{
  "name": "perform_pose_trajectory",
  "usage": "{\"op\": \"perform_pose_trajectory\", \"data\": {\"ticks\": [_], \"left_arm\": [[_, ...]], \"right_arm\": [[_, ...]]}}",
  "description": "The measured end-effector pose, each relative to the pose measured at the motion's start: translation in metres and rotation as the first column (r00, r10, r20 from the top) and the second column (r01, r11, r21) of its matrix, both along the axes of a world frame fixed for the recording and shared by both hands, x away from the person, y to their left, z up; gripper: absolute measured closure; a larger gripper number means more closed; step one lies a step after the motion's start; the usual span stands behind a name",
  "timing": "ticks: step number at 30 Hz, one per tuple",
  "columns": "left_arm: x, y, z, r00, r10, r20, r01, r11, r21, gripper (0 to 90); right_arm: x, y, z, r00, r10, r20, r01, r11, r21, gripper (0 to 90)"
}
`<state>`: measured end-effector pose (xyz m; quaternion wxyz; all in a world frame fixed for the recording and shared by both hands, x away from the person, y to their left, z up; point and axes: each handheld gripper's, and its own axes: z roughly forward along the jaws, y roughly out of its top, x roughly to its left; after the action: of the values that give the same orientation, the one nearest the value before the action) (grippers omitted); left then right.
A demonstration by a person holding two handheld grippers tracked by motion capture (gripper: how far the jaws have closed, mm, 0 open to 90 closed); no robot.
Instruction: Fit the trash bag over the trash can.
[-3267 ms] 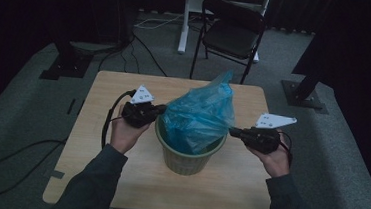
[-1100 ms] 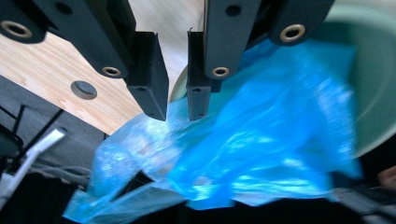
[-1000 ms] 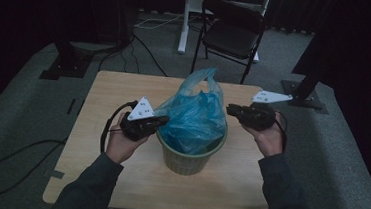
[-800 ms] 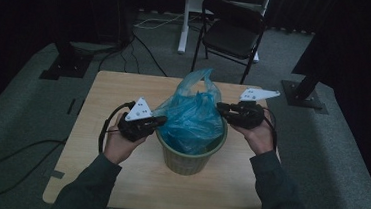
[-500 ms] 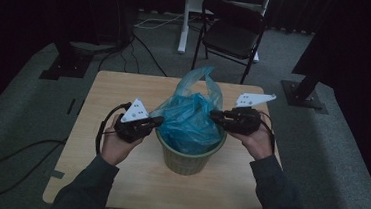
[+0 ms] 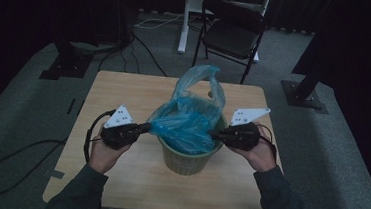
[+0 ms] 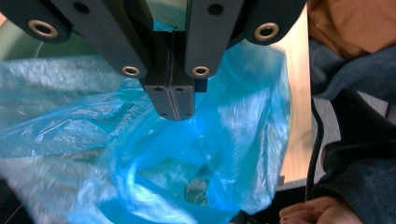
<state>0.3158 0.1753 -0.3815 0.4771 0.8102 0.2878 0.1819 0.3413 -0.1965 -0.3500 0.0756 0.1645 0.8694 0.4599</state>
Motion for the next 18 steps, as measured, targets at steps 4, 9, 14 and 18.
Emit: {"op": "perform_pose_trajectory", "data": {"ticks": [4,9,14,18], "left_arm": [[0.001,0.007,-0.014,0.999,0.006,-0.045,-0.007,1.0,-0.004,89.0],[0.001,0.01,-0.025,0.9974,0.004,-0.072,-0.004,1.0,0.0,88.9],[0.0,0.011,-0.028,0.9965,0.004,-0.083,-0.005,0.9999,-0.009,88.5],[0.0,0.007,-0.029,0.9962,-0.019,-0.085,0.018,0.9997,-0.013,87.8]], "right_arm": [[-0.005,-0.001,-0.002,1.0,0.0,0.006,0.0,0.9999,-0.017,90.0],[-0.009,-0.009,-0.005,0.9998,-0.016,0.01,0.016,0.9998,-0.011,90.0],[-0.015,-0.02,-0.008,0.9995,-0.031,0.005,0.031,0.9995,-0.012,90.0],[-0.019,-0.027,-0.009,0.9991,-0.042,0.002,0.042,0.9991,-0.005,90.0]]}}
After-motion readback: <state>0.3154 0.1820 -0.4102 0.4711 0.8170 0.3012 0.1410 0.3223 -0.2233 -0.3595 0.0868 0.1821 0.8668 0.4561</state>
